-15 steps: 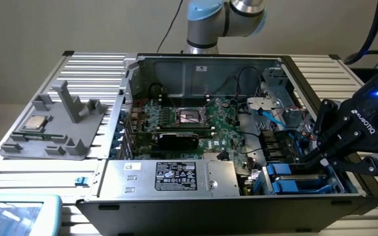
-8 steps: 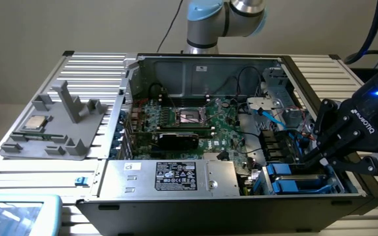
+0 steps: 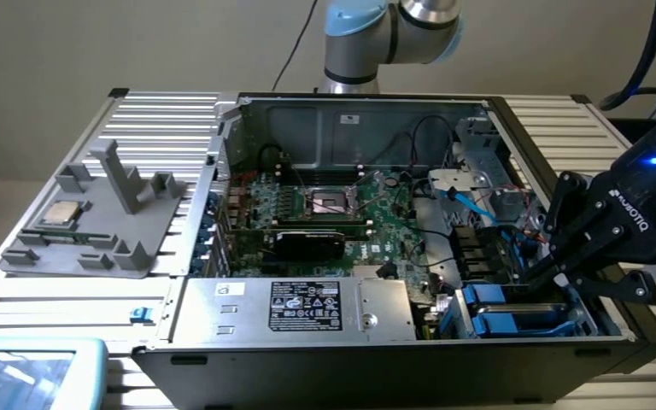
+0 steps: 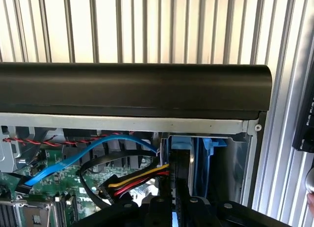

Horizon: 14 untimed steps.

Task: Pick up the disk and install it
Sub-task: 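Insert the first disk wire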

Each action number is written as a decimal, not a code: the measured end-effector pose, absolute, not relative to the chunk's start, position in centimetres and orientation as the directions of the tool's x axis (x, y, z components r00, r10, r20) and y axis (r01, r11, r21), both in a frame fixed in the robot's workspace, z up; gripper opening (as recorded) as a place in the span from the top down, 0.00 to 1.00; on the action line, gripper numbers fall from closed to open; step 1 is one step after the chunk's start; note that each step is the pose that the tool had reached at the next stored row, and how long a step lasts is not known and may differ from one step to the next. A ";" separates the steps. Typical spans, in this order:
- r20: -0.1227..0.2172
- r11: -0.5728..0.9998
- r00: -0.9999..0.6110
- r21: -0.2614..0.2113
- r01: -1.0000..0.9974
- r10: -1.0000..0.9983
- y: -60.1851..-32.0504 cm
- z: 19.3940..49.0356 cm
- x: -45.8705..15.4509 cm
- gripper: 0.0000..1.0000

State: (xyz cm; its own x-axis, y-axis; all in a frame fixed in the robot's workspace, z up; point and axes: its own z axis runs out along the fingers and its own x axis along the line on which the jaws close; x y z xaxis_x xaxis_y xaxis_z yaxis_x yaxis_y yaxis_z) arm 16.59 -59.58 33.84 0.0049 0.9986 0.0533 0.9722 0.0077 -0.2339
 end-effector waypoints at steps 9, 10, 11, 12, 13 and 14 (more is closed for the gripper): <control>0.025 0.001 0.005 -0.234 0.972 1.000 -59.6 33.8 16.6 0.84; 0.023 0.000 0.005 -0.234 0.972 1.000 -59.6 33.9 16.6 0.84; 0.021 0.000 0.005 -0.234 0.972 1.000 -59.5 33.9 16.6 0.84; 0.019 0.000 0.005 -0.234 0.972 1.000 -59.5 33.8 16.6 0.84; 0.019 0.000 0.005 -0.234 0.972 1.000 -59.5 33.8 16.6 0.84; 0.019 0.000 0.005 -0.234 0.972 1.000 -59.5 33.8 16.6 0.84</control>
